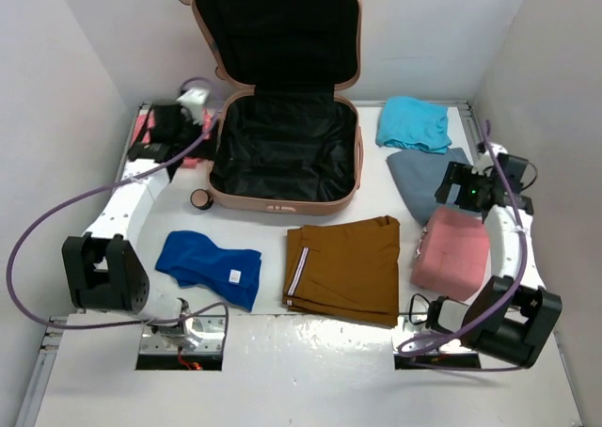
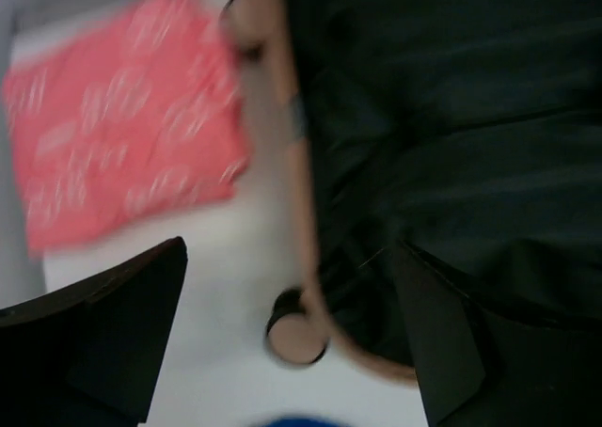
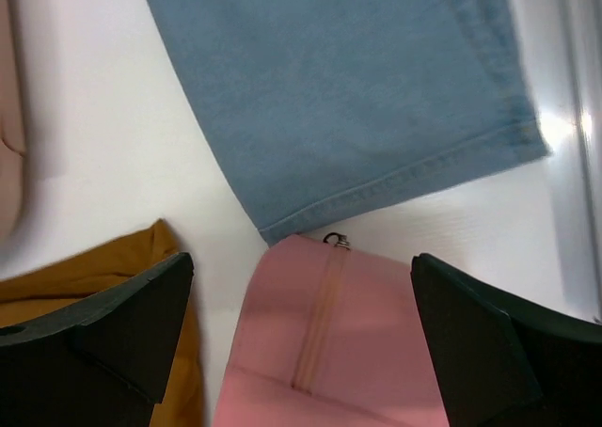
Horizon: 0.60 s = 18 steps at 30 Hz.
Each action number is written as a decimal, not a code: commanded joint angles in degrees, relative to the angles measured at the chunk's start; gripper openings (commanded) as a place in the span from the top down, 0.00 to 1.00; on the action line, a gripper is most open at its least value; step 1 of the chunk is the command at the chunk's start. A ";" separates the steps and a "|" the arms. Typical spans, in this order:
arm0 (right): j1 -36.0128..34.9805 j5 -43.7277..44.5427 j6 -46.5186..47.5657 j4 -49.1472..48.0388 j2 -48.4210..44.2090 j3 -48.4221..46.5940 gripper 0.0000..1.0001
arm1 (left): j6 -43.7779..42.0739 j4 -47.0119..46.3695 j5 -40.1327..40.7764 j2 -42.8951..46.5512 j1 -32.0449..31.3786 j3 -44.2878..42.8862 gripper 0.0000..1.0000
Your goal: Pack the luggage
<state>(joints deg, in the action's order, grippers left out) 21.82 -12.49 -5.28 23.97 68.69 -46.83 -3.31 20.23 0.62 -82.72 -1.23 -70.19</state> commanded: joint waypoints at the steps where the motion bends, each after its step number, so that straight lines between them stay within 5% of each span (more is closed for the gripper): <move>1: 5.75 -0.43 -2.37 5.81 -2.68 -7.12 0.02 | -7.75 0.16 -9.84 1.16 -9.46 -8.10 0.06; 5: 12.62 -2.10 -1.06 13.01 -3.73 -10.03 0.09 | -6.56 1.74 -13.27 -3.48 -24.65 -13.73 0.19; 11: 22.46 -4.90 7.28 27.41 -3.91 -14.51 0.26 | 4.95 1.13 -31.00 -16.12 -35.48 -17.77 0.34; 18: 29.50 -5.53 12.48 34.74 -1.99 -13.47 0.33 | 11.81 -3.95 -34.54 -29.50 -41.83 -28.50 0.41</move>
<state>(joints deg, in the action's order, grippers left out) 48.99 -16.86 3.66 53.15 65.63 -59.40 2.72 20.82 -28.95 -110.50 -41.34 -92.71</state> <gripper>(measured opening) 0.675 0.595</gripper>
